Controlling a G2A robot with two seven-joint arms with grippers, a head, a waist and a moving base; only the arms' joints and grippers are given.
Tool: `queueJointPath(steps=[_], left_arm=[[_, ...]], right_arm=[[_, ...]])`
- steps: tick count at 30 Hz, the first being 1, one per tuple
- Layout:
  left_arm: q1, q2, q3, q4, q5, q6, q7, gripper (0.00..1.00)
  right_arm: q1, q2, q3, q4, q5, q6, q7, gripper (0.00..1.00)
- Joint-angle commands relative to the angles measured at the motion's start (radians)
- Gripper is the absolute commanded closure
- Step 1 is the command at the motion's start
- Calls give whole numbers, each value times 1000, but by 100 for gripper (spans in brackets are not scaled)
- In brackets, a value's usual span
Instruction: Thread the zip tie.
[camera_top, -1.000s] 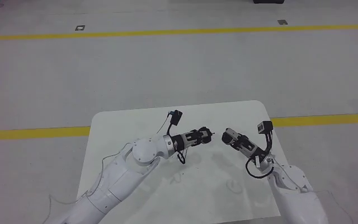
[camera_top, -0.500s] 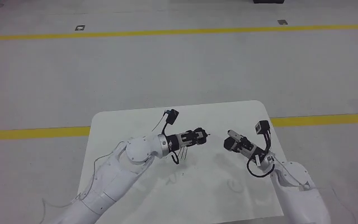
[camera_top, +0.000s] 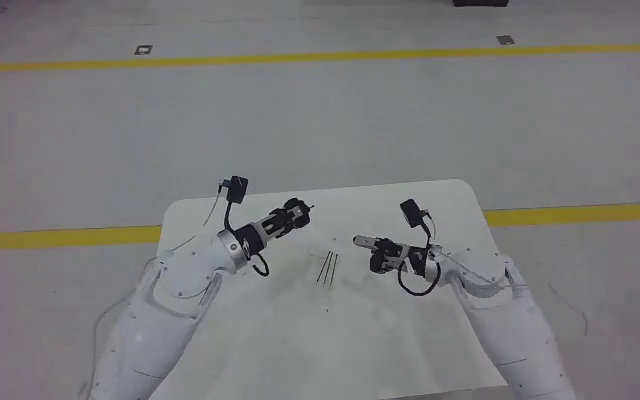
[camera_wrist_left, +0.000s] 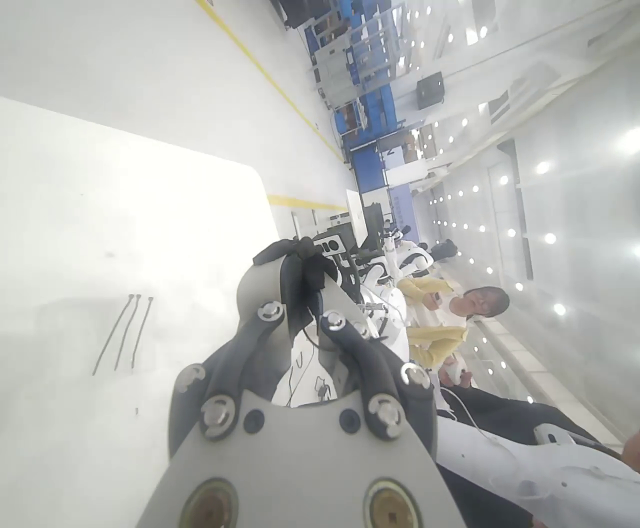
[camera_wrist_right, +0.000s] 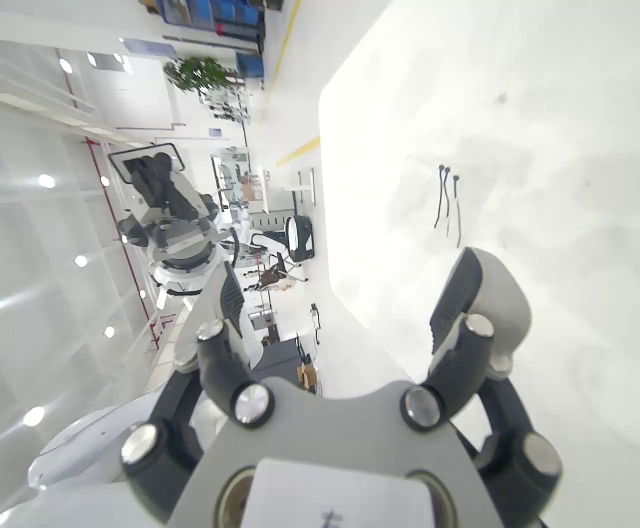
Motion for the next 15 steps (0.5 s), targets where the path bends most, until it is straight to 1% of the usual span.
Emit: queueJointPath(steps=[1,6,8,9,10,12,13,15], left_arm=[[-2,0,2,1,0,0,0,100],[-2,0,2,1,0,0,0,100],[-2,0,2,1,0,0,0,100],[-2,0,2,1,0,0,0,100],[-2,0,2,1,0,0,0,100],[-2,0,2,1,0,0,0,100],[-2,0,2,1,0,0,0,100],[-2,0,2,1,0,0,0,100]], right_arm=[[-4,0,6,-1,1,-9,0,0],[-4,0,4,-3,2,-10,-3,0],[13,-4,-25,-21,3,6,-18,0],[29,-6,-50,-35,-8,14,-14,0],[54,-8,-81,-39,-40,50,-21,0],[96,-16,-135,-45,-54,119,-28,0],[126,-20,-170,-31,-90,152,-42,0],[157,-30,-210,13,-75,152,-66,0]])
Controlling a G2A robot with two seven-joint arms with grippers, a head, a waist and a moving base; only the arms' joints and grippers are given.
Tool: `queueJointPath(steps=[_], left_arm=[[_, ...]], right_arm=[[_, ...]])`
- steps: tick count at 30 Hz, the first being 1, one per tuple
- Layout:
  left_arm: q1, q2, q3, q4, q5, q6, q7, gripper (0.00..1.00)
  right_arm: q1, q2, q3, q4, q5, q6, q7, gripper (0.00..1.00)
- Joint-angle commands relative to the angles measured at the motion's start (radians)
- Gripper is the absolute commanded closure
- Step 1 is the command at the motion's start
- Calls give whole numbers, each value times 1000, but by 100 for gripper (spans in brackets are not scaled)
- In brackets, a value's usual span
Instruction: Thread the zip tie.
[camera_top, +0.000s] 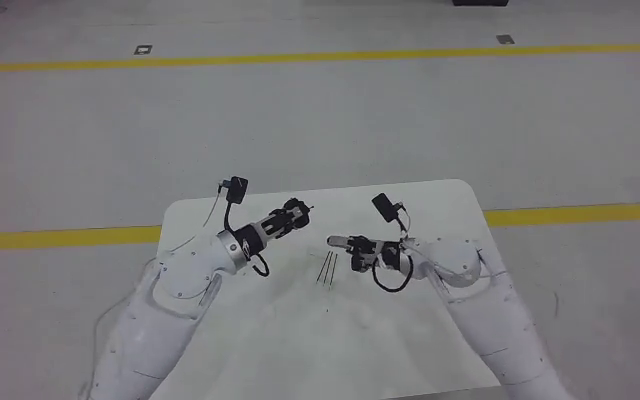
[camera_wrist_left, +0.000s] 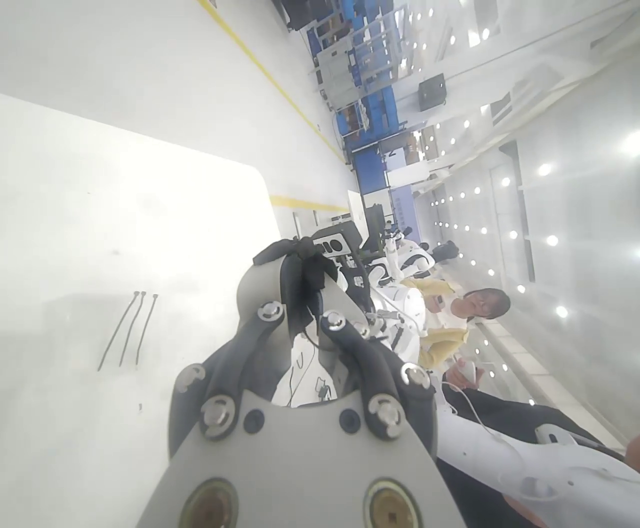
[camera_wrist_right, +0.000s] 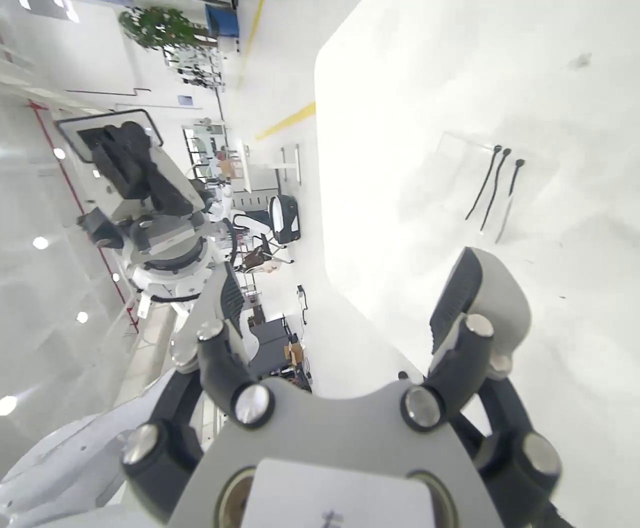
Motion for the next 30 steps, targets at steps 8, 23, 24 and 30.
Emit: queueJointPath(steps=[8,23,24,30], left_arm=[[0,0,0,0,0,0,0,100],[30,10,-42,-26,23,-14,11,100],[46,15,-63,-38,27,-18,7,100],[198,48,-259,-140,3,-55,-33,100]], right_arm=[[98,-32,-107,115,-63,-24,-53,0],[98,-32,-107,115,-63,-24,-53,0],[98,-32,-107,115,-63,-24,-53,0],[98,-32,-107,115,-63,-24,-53,0]])
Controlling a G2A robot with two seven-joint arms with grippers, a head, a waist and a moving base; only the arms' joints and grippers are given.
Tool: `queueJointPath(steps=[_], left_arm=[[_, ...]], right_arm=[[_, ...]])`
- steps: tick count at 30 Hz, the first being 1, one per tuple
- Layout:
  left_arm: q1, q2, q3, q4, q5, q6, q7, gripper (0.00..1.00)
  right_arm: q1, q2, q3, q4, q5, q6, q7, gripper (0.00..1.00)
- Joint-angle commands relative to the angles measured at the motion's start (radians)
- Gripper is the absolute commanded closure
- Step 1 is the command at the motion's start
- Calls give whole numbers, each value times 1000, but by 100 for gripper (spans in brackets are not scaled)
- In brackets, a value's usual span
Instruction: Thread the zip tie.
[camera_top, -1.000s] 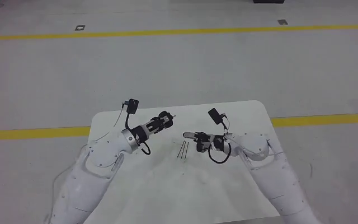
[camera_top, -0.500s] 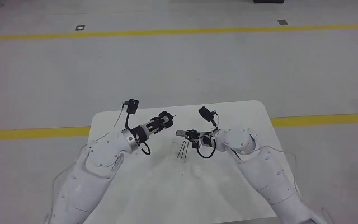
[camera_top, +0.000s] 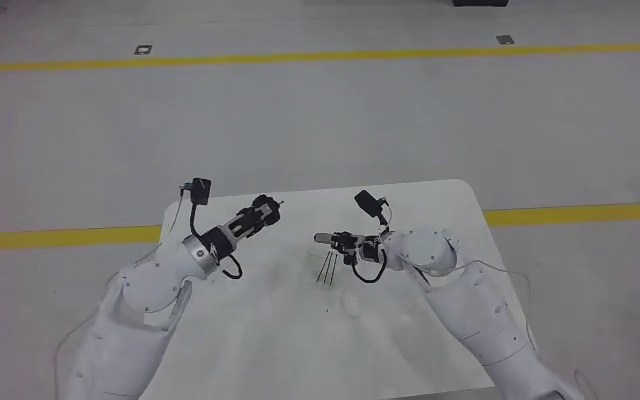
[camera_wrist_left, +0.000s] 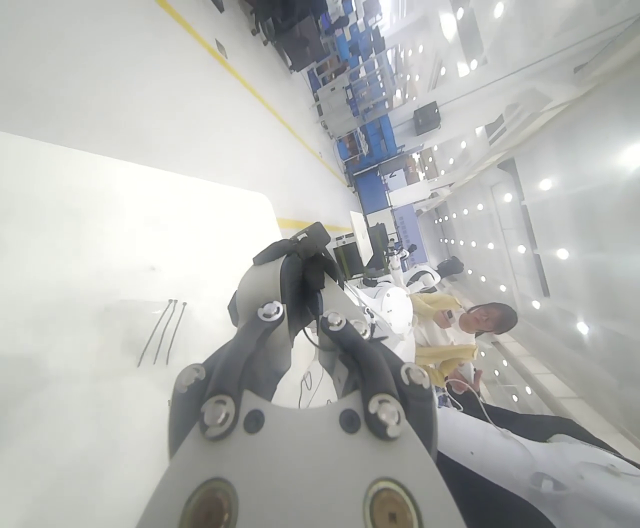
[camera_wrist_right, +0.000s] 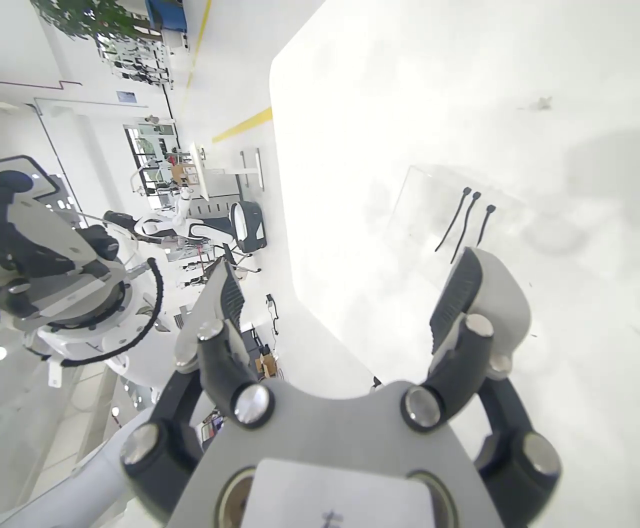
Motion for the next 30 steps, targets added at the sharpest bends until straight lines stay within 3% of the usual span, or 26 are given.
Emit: queueJointPath(steps=[1,3,6,11,15,20,24,28,30], left_arm=[[53,9,-63,-29,-2,-5,-12,100],[101,16,-114,-58,-10,-10,-25,100],[133,22,-147,-81,-22,-34,-67,100],[133,22,-147,-81,-22,-34,-67,100],[133,22,-147,-81,-22,-34,-67,100],[133,22,-147,-81,-22,-34,-67,100],[133,22,-147,-81,-22,-34,-67,100],[133,22,-147,-81,-22,-34,-67,100],[133,22,-147,-81,-22,-34,-67,100]], right_arm=[[0,0,0,0,0,0,0,0],[0,0,0,0,0,0,0,0],[0,0,0,0,0,0,0,0],[-2,-8,-38,-23,-23,0,-46,0],[10,-33,-85,-4,-7,0,-124,0],[16,-71,-124,51,-92,0,-175,0],[3,-104,-96,76,-164,0,-148,0],[-49,-136,-15,-32,-275,0,-70,0],[-49,-136,-15,-32,-275,0,-70,0]])
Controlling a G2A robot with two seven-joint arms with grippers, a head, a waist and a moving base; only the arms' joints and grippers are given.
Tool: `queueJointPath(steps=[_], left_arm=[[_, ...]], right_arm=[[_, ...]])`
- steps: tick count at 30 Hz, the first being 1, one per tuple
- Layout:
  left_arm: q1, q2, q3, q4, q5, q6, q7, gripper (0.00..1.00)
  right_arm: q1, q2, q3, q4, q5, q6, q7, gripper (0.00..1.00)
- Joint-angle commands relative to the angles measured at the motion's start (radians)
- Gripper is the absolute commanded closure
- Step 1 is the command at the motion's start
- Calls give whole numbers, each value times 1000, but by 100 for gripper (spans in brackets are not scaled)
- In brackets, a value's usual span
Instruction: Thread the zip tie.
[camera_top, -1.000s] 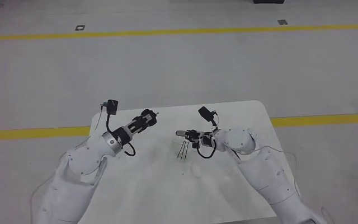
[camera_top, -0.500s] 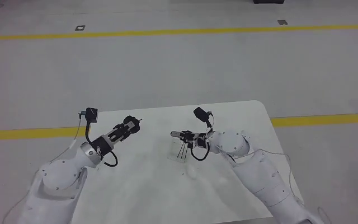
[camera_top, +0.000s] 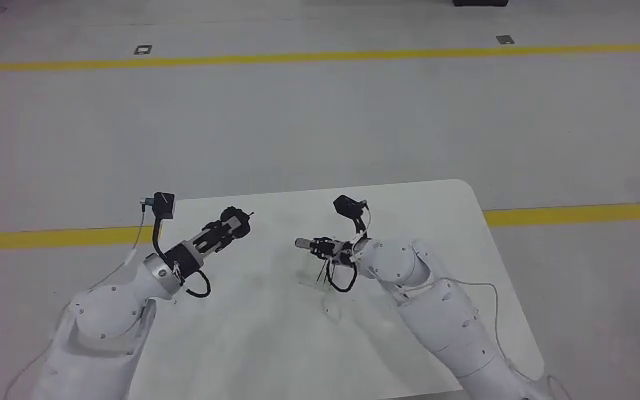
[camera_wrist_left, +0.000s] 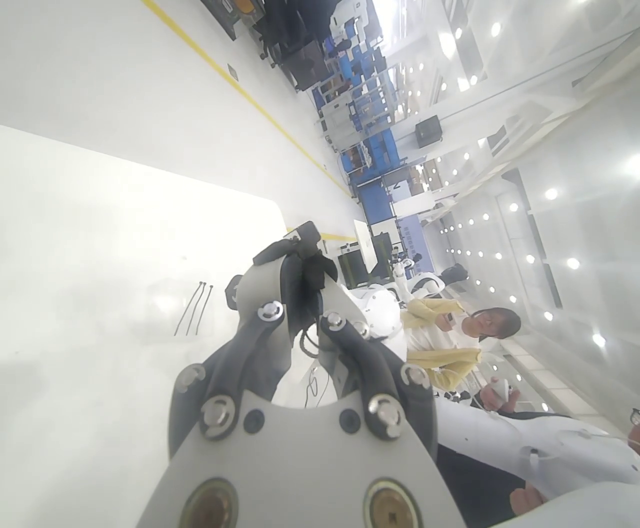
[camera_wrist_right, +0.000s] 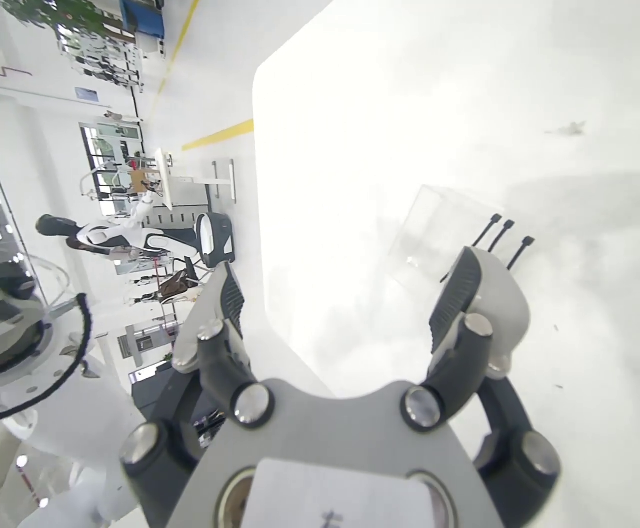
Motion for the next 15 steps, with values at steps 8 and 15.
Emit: queueJointPath(steps=[8,15], left_arm=[[0,0,0,0,0,0,0,100],[0,0,0,0,0,0,0,100]], right_arm=[[1,1,-6,15,8,-2,-6,0],[-25,-5,-11,-49,-91,0,17,0]])
